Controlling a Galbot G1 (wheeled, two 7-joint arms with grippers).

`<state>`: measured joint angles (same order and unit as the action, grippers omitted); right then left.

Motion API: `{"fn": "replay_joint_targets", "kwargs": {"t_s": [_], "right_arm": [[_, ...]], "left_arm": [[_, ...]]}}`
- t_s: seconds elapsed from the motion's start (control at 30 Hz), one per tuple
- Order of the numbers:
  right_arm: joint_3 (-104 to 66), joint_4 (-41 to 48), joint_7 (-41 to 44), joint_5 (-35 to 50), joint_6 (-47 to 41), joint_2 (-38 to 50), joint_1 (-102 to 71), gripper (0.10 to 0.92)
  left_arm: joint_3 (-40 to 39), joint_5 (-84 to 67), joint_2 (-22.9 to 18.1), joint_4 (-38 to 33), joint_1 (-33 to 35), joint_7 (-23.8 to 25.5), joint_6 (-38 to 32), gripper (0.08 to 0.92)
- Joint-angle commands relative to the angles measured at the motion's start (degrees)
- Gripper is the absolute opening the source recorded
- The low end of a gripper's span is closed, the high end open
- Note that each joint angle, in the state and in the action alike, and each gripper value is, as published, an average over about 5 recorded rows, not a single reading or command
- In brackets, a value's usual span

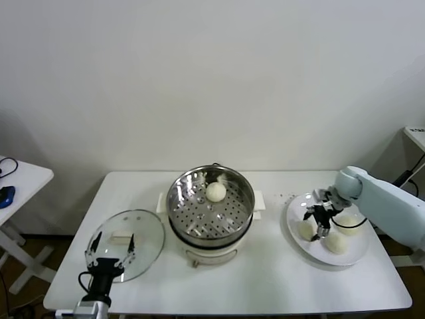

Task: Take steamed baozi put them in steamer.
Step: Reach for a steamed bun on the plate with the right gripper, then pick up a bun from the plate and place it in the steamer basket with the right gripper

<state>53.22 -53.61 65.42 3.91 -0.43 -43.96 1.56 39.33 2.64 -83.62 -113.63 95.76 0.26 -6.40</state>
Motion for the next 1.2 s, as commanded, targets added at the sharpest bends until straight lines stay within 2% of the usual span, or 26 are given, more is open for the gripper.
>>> {"fn": "replay_joint_targets", "kwargs": {"t_s": [0.03,0.33,0.57,0.9,1.2], "right_arm": [[-0.3,0.4,-0.1,0.0,0.0,-0.3,-0.2,0.744],[0.1,-0.1,-0.1,1.2,0.2,0.1,1.5,0.73],[4.5,-3.3,0.3,7.4,-0.5,1.6,10.1,0.729],[22.9,-10.4,0.6,27.6,-3.8,0.8,34.3,0.729],[32.0,-12.3,-1.0,46.4,-7.7,-8.3,47.3,0.729]], "left_arm": [[0.0,0.0,0.0,-0.1,0.1,0.0,0.0,0.823],[0.0,0.0,0.0,-0.2,0.1,0.0,0.0,0.823],[0.0,0.0,-0.1,-0.4,0.1,0.0,0.1,0.823],[-0.5,0.1,0.0,-0.9,-0.6,0.0,0.5,0.823],[-1.0,0.2,0.2,-1.3,-0.8,0.0,0.6,0.823]]}}
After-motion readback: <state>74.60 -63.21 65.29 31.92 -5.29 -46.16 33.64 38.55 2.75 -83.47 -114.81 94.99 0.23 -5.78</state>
